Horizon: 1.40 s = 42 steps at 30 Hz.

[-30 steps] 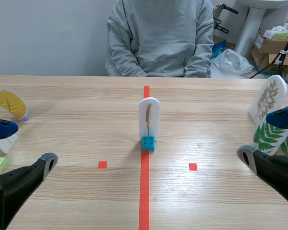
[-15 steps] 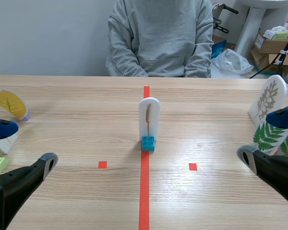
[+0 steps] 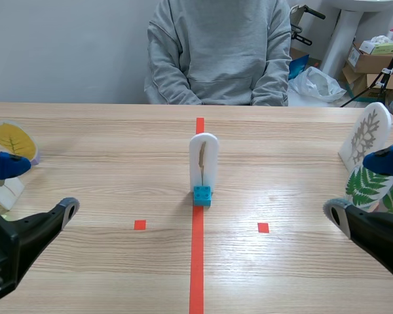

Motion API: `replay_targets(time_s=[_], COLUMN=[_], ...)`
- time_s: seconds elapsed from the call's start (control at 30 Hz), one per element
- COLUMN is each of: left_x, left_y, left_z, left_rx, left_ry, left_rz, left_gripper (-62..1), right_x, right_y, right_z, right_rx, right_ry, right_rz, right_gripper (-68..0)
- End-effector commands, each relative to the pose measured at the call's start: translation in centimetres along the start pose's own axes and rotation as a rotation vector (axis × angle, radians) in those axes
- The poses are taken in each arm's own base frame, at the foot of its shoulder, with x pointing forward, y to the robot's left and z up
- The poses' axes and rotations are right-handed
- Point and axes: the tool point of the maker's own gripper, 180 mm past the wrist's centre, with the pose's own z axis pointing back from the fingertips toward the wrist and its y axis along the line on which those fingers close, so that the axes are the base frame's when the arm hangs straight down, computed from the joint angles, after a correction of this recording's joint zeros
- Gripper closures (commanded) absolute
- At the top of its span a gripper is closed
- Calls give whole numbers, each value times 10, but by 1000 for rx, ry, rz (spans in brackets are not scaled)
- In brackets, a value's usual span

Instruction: Do the leaf sorting experiment

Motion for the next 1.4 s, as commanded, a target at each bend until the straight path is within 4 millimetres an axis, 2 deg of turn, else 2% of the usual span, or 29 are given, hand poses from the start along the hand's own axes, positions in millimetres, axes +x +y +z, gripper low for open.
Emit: replay_targets(time_s=[0.0, 0.1, 0.23, 0.63, 0.8, 1.03, 1.17, 1.37], left_x=[0, -10, -13, -10, -8, -3, 2, 8], left_y=[0, 5, 7, -14, -25, -58, -71, -78], left_z=[-9, -27, -57, -171, -208, -233, -240, -244], left_rx=[-31, -66, -107, -257, -276, -327, -324, -316], left_ry=[-21, -13, -33, -36, -20, -19, -34, -46], left_rz=[-8, -16, -12, -69, -66, -34, -8, 10], left_gripper=[-564, -573, -572, -572, -572, -572, -572, -566], right_x=[5, 4, 2, 1, 1, 1, 1, 1], right_y=[1, 1, 1, 1, 1, 1, 1, 1], right_z=[-1, -1, -1, -1, -1, -1, -1, -1], right_rx=[13, 13, 12, 10, 11, 10, 10, 10], right_ry=[-22, -17, -8, -4, -3, -3, -3, -3], right_rz=[3, 3, 5, 3, 3, 3, 3, 3], right_gripper=[-477, -477, -476, -476, -477, -476, -476, -476])
